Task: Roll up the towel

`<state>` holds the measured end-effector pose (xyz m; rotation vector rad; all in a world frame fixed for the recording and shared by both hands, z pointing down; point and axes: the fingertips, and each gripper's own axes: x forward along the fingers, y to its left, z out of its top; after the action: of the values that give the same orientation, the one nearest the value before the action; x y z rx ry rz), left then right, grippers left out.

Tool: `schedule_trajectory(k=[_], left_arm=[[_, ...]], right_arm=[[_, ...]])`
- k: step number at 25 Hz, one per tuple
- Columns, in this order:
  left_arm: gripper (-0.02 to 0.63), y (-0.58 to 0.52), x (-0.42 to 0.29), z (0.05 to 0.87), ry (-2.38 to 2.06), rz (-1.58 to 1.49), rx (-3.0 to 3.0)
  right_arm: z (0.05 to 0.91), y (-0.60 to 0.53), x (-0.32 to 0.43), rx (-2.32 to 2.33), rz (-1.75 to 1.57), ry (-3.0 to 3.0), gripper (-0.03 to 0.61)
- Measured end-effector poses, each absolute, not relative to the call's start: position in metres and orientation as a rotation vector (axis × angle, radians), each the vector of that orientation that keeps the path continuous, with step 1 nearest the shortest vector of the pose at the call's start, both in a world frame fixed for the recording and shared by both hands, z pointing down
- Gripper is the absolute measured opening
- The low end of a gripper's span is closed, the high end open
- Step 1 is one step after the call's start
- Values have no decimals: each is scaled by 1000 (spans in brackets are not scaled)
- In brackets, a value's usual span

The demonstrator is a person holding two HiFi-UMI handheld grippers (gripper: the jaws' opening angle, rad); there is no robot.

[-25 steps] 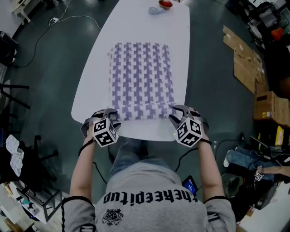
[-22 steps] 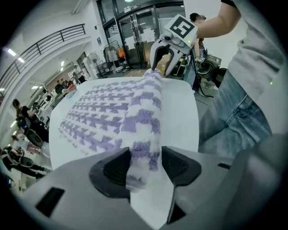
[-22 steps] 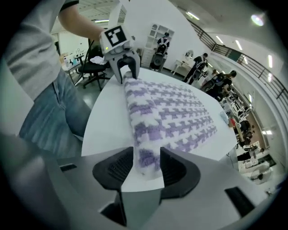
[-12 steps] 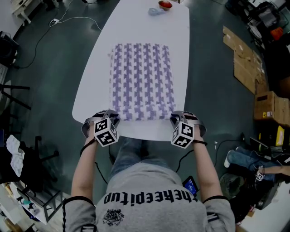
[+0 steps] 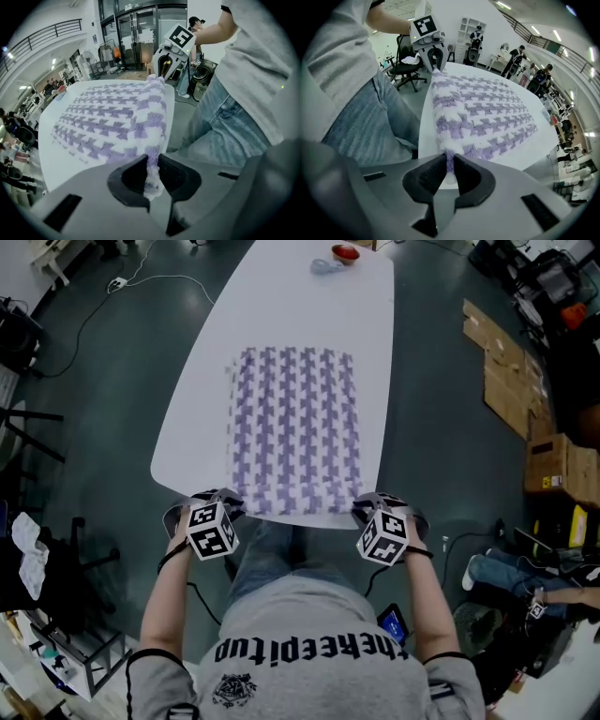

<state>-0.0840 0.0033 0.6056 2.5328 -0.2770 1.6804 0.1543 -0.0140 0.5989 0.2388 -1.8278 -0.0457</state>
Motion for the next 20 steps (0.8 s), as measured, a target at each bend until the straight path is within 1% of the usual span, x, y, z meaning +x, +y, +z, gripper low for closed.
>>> schedule_trajectory(k=[10, 20], left_arm=[[78, -12, -87, 598, -129, 1589, 2505], [78, -60, -90, 600, -127, 1565, 2481]], right_arm=[[582, -39, 152, 259, 149, -1917, 58], [582, -89, 150, 319, 95, -1907, 58]])
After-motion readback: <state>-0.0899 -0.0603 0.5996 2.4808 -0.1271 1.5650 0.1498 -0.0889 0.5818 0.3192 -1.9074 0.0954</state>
